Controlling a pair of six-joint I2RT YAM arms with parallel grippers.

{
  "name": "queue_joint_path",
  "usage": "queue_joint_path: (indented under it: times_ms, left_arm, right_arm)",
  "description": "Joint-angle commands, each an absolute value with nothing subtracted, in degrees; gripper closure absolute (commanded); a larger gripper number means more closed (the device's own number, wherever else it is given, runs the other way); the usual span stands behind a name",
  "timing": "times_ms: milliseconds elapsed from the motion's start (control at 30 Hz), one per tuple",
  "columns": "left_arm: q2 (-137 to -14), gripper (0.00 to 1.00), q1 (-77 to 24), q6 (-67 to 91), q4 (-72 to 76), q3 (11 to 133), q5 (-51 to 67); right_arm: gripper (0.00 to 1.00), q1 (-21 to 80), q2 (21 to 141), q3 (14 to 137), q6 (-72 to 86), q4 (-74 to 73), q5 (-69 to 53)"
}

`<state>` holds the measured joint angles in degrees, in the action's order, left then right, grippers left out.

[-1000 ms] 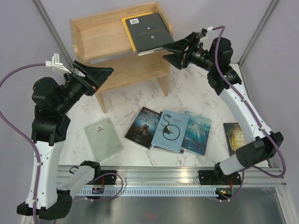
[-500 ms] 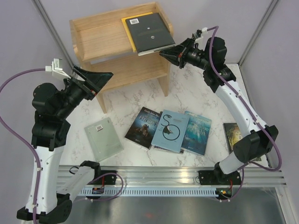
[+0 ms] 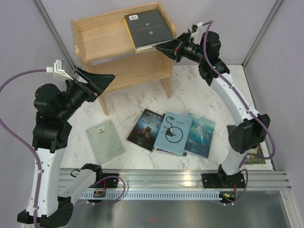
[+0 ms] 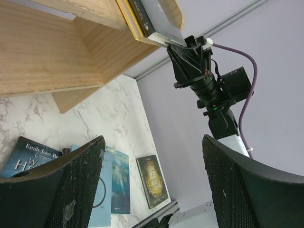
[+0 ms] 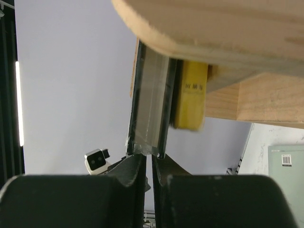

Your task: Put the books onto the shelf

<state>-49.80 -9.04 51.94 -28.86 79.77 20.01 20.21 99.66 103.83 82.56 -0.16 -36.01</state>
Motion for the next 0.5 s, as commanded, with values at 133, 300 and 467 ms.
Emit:
queue_joint_path:
  times_ms: [133,300,467]
  left_arm:
    - [-51.2,0.14,-8.6,48.0,-29.5,82.0,19.2]
    - [-51.3,0.13,-8.6,46.6,-30.1,82.0,19.2]
    - [-50.2,0.12,-8.5,44.0,-31.6,78.9,21.0]
  right_arm:
    - [0.92,20.5,105.7,112.5,84.5,4.3,-36.3]
    - [0.92,20.5,107.4,114.0,84.5,4.7,-37.4]
    - [0.68,20.2,99.8,105.4,79.5,4.9,-38.0]
